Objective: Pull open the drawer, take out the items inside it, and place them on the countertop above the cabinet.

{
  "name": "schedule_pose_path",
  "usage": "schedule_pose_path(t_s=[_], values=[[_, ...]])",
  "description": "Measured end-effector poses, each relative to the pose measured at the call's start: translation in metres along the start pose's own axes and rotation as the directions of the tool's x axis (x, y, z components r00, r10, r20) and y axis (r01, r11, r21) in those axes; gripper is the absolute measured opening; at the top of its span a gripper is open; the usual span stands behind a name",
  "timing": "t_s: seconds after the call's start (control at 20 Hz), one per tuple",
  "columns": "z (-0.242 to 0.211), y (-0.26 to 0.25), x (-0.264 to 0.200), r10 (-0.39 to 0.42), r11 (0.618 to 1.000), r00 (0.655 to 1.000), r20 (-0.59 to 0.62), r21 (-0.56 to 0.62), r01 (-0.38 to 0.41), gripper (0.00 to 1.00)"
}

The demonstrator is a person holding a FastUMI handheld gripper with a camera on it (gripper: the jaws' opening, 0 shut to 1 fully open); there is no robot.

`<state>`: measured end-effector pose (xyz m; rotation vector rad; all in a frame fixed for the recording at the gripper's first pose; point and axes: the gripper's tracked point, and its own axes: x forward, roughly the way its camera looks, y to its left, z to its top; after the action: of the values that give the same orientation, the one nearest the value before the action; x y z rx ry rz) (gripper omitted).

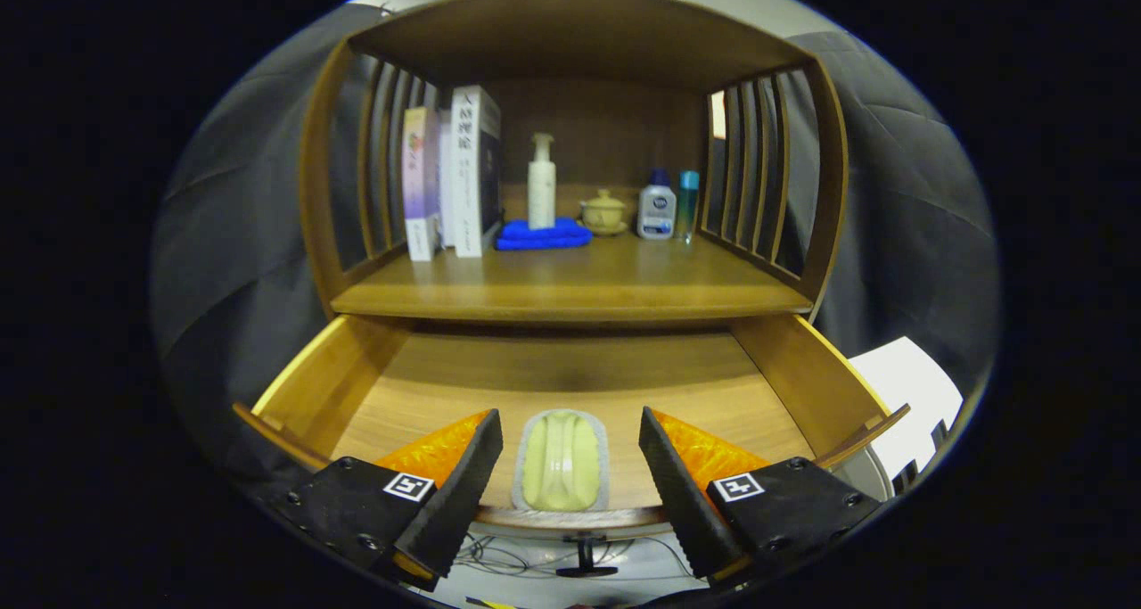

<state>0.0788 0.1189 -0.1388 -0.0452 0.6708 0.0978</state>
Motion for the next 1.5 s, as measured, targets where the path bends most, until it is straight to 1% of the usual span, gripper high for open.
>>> schedule_pose_path(t_s=[0.15,0.4,0.6,0.65,0.75,0.8,0.85,0.9,0.95,1.0,1.05,1.1,1.15,1.25,1.5], values=[[0.0,0.001,0.019,-0.01,1.0,0.994,-0.112,-0.006,0.01,0.98],[-0.019,0.011,0.048,0.033,0.999,0.964,-0.262,0.016,-0.03,0.98],[-0.039,0.017,0.058,0.066,0.998,0.941,-0.331,0.035,-0.058,0.98],[-0.042,0.019,0.059,0.073,0.997,0.939,-0.335,0.041,-0.063,0.9],[-0.045,0.019,0.061,0.076,0.997,0.938,-0.337,0.052,-0.062,0.67],[-0.045,0.016,0.06,0.063,0.998,0.943,-0.328,0.047,-0.05,0.56],[-0.044,0.018,0.06,0.076,0.997,0.944,-0.322,0.054,-0.062,0.45],[-0.042,0.021,0.06,0.086,0.996,0.944,-0.317,0.056,-0.072,0.37],[-0.044,0.02,0.059,0.081,0.996,0.942,-0.325,0.049,-0.069,0.26],[-0.043,0.02,0.057,0.081,0.997,0.944,-0.319,0.038,-0.073,0.25],[-0.04,0.028,0.056,0.111,0.994,0.946,-0.303,0.029,-0.107,0.26],[-0.036,0.033,0.056,0.135,0.991,0.952,-0.276,0.028,-0.132,0.2],[-0.032,0.034,0.055,0.13,0.991,0.959,-0.251,0.017,-0.13,0.15],[-0.028,0.024,0.049,0.099,0.995,0.971,-0.217,-0.003,-0.102,0.15],[-0.003,0.012,0.034,0.068,0.998,0.994,-0.086,0.015,-0.067,0.15]])
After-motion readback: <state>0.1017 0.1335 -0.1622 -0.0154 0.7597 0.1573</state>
